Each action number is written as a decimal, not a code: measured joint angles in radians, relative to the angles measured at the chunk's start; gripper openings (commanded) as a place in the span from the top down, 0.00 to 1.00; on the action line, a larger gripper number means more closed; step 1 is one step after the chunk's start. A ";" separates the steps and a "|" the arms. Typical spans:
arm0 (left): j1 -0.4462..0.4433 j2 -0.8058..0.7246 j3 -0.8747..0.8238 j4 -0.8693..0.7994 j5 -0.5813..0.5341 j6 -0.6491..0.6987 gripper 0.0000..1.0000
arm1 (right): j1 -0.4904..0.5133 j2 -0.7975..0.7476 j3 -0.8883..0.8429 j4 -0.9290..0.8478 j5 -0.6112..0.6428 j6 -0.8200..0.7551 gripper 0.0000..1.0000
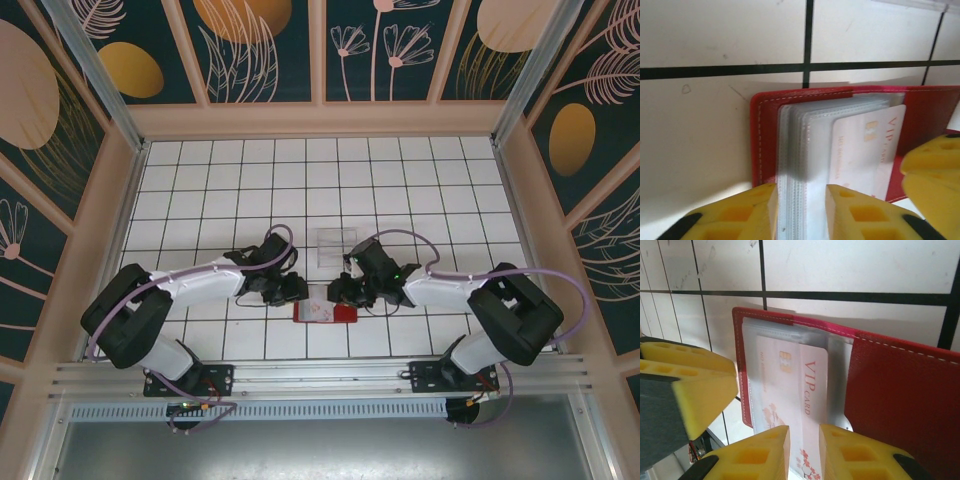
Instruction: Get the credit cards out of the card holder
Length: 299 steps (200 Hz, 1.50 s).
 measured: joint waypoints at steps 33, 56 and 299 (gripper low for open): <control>-0.002 -0.003 0.005 -0.003 0.000 -0.001 0.60 | -0.001 0.005 -0.010 0.003 -0.001 0.000 0.76; -0.010 0.013 0.006 -0.002 0.000 0.000 0.61 | -0.005 0.009 -0.013 0.018 -0.009 0.001 0.76; -0.019 0.070 0.007 0.044 0.007 0.008 0.76 | -0.035 0.079 -0.116 0.270 -0.135 0.071 0.86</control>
